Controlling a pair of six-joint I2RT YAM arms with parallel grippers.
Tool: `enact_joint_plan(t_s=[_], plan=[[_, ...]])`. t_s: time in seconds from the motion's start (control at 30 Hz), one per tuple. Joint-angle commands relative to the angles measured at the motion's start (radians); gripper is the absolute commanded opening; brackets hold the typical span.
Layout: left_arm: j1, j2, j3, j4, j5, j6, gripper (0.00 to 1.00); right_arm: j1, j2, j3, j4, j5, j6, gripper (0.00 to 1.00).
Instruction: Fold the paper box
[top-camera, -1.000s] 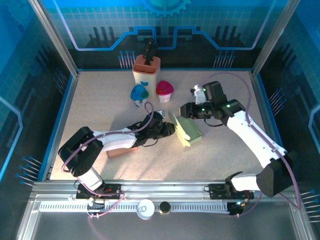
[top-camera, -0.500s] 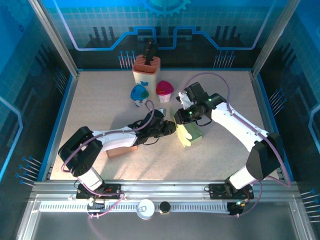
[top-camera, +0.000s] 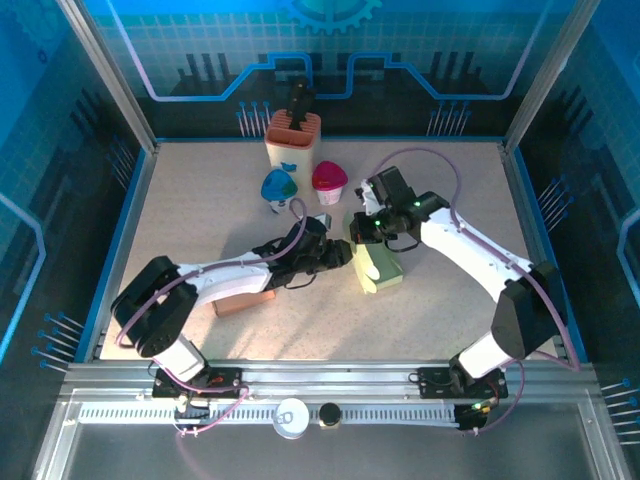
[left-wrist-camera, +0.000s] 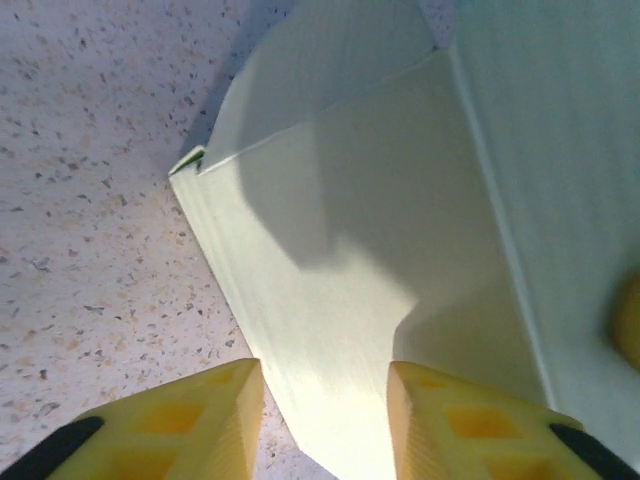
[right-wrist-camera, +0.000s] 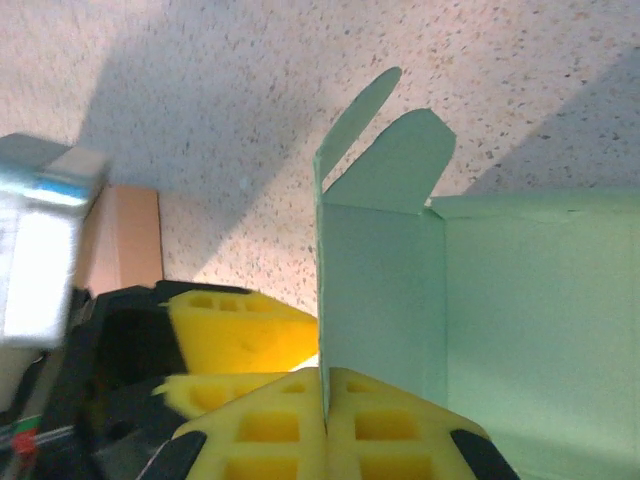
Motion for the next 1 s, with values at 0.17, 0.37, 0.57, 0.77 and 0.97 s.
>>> enact_joint_plan(t_s=[0.17, 0.37, 0.57, 0.77, 0.97], plan=[[-0.006, -0.205, -0.047, -0.174, -0.088, 0.091, 0.44, 0.014, -0.238, -0.205, 0.198, 0.298, 0.581, 0.00], [-0.009, -0.286, -0.060, -0.273, -0.096, 0.180, 0.44, 0.032, -0.172, -0.077, -0.125, 0.520, 0.969, 0.00], [-0.048, -0.311, -0.081, -0.311, -0.100, 0.334, 0.44, 0.035, -0.091, 0.012, -0.267, 0.585, 1.165, 0.00], [-0.138, -0.277, -0.094, -0.218, -0.158, 0.451, 0.52, 0.037, -0.054, 0.046, -0.288, 0.595, 1.224, 0.00], [-0.258, -0.170, -0.002, -0.185, -0.324, 0.535, 0.54, 0.041, -0.043, 0.060, -0.297, 0.601, 1.221, 0.00]])
